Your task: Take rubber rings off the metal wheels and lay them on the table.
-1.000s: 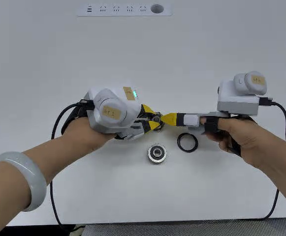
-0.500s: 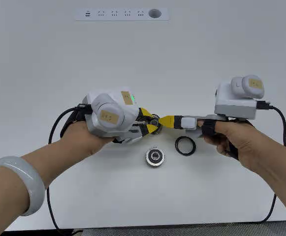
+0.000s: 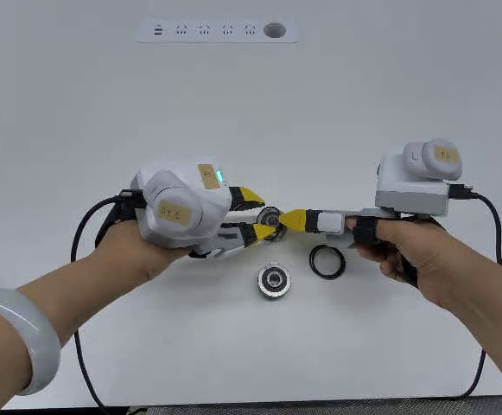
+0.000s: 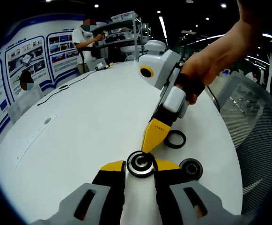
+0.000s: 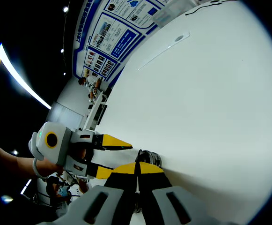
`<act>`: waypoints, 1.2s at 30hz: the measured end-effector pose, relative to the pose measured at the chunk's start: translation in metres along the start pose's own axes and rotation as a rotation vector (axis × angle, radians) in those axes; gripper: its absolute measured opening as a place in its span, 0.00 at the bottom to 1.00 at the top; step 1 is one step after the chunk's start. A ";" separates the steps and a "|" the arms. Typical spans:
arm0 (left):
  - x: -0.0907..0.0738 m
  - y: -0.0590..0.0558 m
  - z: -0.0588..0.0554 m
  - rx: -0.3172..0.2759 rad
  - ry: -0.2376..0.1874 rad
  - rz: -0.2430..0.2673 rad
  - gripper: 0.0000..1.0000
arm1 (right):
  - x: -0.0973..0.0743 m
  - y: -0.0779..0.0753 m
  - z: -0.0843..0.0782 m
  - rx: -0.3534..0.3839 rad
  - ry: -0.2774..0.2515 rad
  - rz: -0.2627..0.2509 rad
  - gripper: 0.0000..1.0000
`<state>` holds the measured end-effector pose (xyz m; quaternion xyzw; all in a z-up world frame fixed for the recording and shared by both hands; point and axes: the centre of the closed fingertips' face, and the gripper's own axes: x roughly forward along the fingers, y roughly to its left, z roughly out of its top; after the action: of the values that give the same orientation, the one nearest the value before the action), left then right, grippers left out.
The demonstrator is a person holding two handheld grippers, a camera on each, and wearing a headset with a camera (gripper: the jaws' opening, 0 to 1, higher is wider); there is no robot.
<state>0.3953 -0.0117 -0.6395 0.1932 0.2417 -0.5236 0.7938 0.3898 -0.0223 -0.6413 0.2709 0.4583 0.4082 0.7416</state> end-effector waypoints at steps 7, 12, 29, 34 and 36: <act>-0.004 0.000 -0.008 -0.017 0.008 0.007 0.31 | -0.002 0.008 0.002 0.002 -0.012 0.024 0.02; -0.007 0.001 -0.012 -0.029 0.013 0.018 0.34 | -0.005 0.015 0.004 0.005 -0.025 0.043 0.02; -0.012 -0.004 -0.018 -0.084 0.006 0.036 0.42 | -0.047 0.003 -0.020 0.077 -0.068 0.013 0.02; -0.015 -0.005 -0.020 -0.095 0.006 0.039 0.44 | -0.059 -0.003 -0.026 0.122 -0.095 0.007 0.02; -0.017 -0.005 -0.022 -0.099 0.009 0.040 0.43 | -0.062 -0.004 -0.028 0.129 -0.097 0.004 0.02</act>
<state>0.3812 0.0109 -0.6477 0.1610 0.2668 -0.4941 0.8117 0.3511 -0.0767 -0.6284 0.3385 0.4465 0.3658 0.7431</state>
